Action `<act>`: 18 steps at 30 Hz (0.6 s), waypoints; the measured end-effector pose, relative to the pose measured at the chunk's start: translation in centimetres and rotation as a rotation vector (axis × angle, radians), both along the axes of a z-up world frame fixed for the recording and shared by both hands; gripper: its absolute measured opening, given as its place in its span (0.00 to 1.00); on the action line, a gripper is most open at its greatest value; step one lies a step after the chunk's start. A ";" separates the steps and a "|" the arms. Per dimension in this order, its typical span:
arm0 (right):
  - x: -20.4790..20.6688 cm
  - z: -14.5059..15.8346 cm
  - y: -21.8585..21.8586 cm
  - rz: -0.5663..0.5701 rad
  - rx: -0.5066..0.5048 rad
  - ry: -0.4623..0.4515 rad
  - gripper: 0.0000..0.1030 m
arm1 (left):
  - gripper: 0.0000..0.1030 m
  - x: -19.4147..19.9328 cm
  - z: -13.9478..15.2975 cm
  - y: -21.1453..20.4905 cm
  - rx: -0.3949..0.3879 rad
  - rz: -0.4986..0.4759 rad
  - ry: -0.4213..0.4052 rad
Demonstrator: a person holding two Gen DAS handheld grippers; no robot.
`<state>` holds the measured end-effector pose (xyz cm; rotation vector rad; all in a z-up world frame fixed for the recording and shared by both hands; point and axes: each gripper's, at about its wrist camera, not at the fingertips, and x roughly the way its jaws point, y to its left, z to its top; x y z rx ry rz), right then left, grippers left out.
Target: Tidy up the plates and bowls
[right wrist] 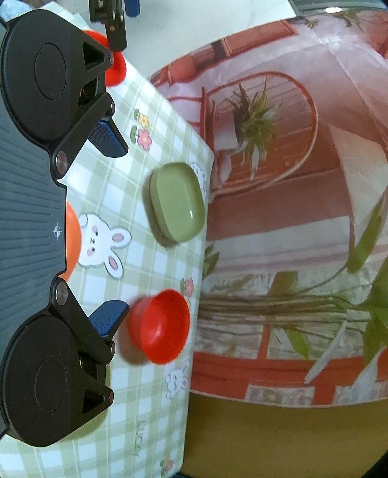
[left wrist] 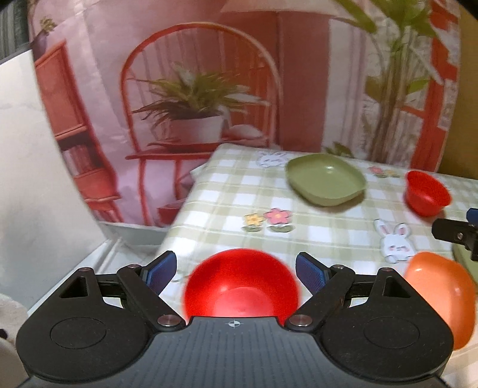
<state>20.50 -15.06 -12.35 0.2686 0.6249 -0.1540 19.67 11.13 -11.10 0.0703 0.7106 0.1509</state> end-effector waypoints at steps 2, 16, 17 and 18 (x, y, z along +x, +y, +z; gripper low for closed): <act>0.6 -0.1 1.1 0.039 0.004 0.004 0.96 | 0.87 0.0 0.0 1.1 0.012 0.029 0.008; 7.3 -1.7 11.2 0.359 0.024 0.056 0.61 | 0.84 0.6 -2.5 6.5 -0.067 0.164 0.032; 7.6 -2.0 11.6 0.367 0.036 0.062 0.61 | 0.83 0.7 -2.9 6.5 -0.073 0.165 0.040; 7.9 -2.3 11.9 0.373 0.048 0.071 0.58 | 0.81 0.6 -3.3 6.6 -0.079 0.165 0.046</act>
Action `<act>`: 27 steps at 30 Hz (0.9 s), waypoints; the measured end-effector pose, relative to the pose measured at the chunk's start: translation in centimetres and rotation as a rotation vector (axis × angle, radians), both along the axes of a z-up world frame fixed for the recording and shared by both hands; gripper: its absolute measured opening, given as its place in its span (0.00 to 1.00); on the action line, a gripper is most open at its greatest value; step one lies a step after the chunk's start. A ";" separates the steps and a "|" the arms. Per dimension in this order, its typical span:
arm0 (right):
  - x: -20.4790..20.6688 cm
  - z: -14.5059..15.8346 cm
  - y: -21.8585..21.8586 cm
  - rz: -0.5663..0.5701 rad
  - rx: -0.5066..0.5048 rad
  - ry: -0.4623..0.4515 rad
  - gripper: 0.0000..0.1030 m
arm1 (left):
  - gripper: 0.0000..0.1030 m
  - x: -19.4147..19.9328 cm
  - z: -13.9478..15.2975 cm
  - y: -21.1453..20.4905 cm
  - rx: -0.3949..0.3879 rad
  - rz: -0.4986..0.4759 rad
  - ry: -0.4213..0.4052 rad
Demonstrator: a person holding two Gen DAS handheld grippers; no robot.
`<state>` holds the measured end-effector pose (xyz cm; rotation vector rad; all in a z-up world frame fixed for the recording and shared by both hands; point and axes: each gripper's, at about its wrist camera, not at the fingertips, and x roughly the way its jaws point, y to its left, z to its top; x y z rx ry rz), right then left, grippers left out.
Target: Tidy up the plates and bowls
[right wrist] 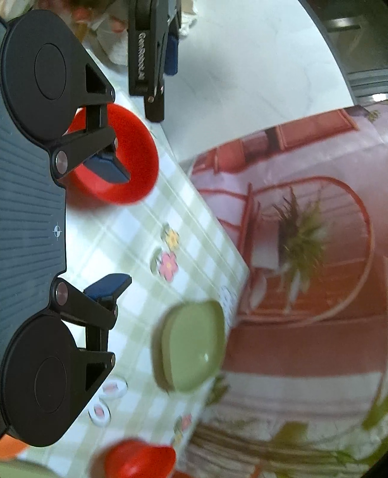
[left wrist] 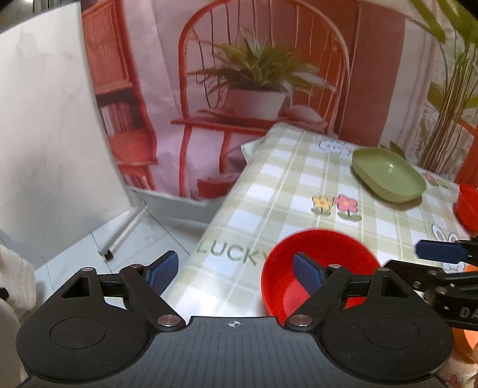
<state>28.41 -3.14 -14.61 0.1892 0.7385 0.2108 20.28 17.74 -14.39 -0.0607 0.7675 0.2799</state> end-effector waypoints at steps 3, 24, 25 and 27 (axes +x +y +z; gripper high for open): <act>0.6 -0.9 0.9 0.009 0.018 0.027 0.50 | 0.79 0.0 -1.0 0.1 -0.025 0.006 0.020; 0.2 -3.0 2.1 0.022 0.095 0.086 0.16 | 0.32 -0.5 -3.2 -0.7 -0.098 0.035 0.074; 0.1 -2.9 2.0 0.021 0.103 0.086 0.13 | 0.27 -0.6 -3.2 -0.8 -0.106 0.030 0.075; -0.1 -2.8 2.0 0.018 0.113 0.086 0.13 | 0.24 -0.8 -3.1 -1.1 -0.104 0.024 0.078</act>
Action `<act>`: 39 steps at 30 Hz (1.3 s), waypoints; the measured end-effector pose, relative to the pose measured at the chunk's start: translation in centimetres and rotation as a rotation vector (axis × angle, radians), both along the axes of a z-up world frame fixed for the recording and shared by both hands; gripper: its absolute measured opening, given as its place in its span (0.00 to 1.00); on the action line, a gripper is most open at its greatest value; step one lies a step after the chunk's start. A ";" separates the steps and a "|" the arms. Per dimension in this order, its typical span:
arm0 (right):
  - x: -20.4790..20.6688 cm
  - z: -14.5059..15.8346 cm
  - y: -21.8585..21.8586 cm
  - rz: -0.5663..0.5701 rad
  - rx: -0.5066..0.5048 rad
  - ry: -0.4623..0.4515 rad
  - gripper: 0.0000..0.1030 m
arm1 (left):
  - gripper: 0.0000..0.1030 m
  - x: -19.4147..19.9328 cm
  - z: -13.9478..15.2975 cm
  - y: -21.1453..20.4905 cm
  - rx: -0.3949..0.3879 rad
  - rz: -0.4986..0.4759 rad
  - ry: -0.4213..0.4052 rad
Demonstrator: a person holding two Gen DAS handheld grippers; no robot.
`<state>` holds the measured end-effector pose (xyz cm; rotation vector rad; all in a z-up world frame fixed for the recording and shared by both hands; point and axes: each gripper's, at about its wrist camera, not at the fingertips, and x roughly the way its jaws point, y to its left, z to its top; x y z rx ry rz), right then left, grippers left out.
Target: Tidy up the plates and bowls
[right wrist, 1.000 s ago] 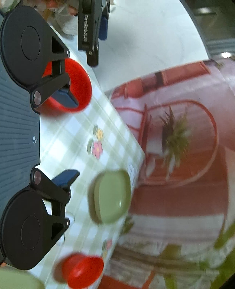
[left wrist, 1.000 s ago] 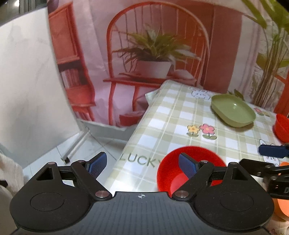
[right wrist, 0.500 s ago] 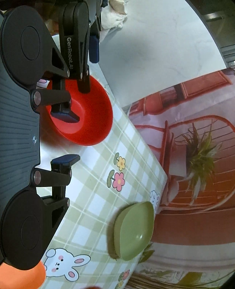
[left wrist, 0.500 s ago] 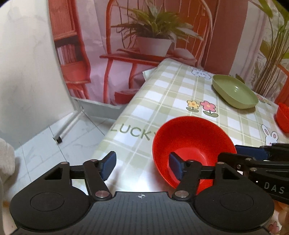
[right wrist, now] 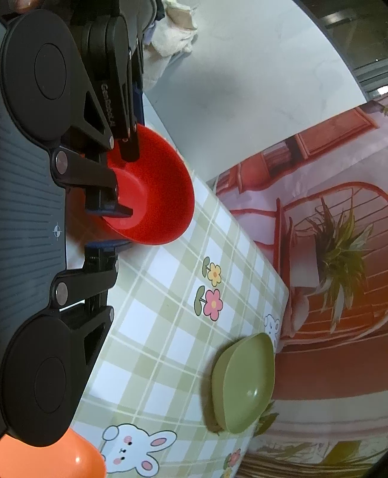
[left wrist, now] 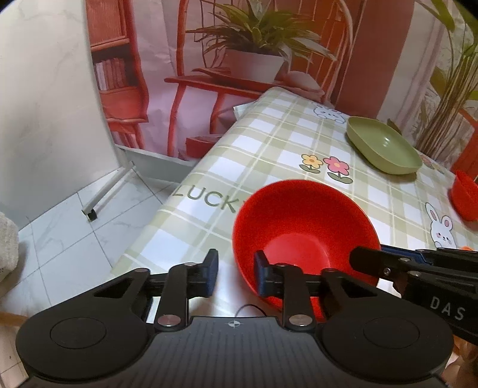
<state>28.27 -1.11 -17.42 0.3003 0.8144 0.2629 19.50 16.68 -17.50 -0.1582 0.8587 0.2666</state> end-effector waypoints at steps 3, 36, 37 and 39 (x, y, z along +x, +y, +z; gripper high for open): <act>-0.1 0.0 -0.1 -0.007 0.012 0.003 0.11 | 0.17 -0.3 0.1 -0.5 0.011 -0.008 0.006; -7.1 4.6 -10.3 -0.298 0.127 -0.172 0.07 | 0.16 0.6 7.0 -12.4 0.085 -0.249 -0.096; -7.5 4.7 -11.1 -0.313 0.129 -0.180 0.07 | 0.16 0.7 7.1 -13.3 0.083 -0.259 -0.097; -8.1 5.0 -12.4 -0.338 0.132 -0.192 0.06 | 0.16 0.8 7.3 -14.7 0.082 -0.281 -0.099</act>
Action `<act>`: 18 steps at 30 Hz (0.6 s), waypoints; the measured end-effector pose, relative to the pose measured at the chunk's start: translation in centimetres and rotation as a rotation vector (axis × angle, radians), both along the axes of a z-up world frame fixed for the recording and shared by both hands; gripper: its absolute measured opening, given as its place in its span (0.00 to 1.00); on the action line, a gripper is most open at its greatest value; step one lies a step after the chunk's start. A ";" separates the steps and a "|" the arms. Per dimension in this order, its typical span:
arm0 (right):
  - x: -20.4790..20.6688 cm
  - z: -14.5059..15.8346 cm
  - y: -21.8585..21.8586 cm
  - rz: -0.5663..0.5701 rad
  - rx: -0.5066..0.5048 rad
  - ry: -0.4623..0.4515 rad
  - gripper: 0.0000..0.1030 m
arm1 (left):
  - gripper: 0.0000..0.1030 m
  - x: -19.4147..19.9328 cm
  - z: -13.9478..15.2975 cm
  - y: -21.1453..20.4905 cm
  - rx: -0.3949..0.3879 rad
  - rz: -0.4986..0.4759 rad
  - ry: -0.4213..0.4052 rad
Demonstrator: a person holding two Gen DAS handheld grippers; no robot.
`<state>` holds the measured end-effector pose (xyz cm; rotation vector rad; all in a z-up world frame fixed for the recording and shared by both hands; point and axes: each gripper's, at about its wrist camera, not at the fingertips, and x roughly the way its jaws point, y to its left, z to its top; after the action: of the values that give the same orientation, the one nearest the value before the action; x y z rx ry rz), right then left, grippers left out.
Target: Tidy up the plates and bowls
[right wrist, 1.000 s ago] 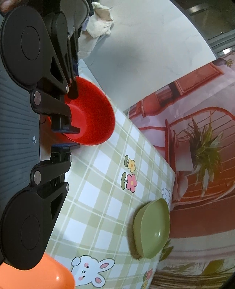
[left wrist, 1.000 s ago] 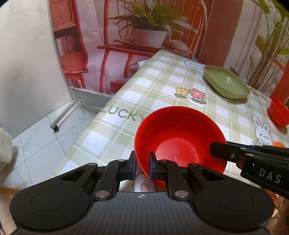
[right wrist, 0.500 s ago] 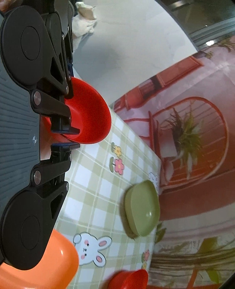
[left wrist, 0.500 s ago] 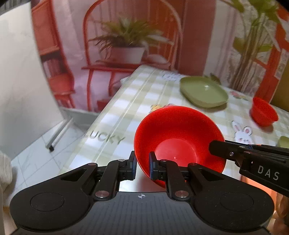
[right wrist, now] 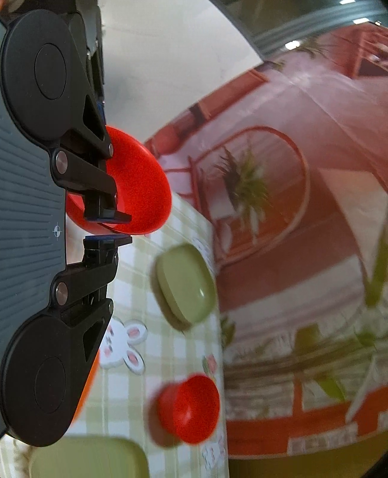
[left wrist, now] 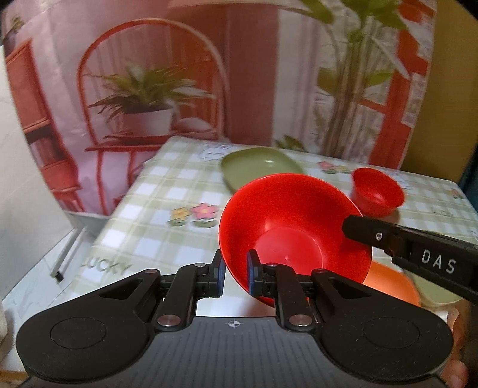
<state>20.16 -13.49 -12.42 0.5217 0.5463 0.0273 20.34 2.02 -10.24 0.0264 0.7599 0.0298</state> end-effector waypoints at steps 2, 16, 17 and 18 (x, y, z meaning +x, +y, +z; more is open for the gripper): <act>-0.9 0.0 -1.5 -0.029 0.001 -0.012 0.05 | 0.15 0.4 0.2 -1.5 0.001 -0.025 0.000; -5.8 -1.0 -12.1 -0.236 0.022 -0.029 0.03 | 0.12 4.0 0.5 -10.5 -0.091 -0.183 0.007; -6.0 -1.0 -12.9 -0.244 0.025 -0.027 0.03 | 0.12 4.5 0.5 -11.0 -0.104 -0.192 0.007; -6.1 -1.0 -13.7 -0.252 0.021 -0.025 0.03 | 0.12 4.9 0.6 -11.5 -0.118 -0.200 0.005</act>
<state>14.04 -27.14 -13.46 0.6068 0.4528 -0.1999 25.26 -9.48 -9.62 -0.0102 0.7599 -0.2058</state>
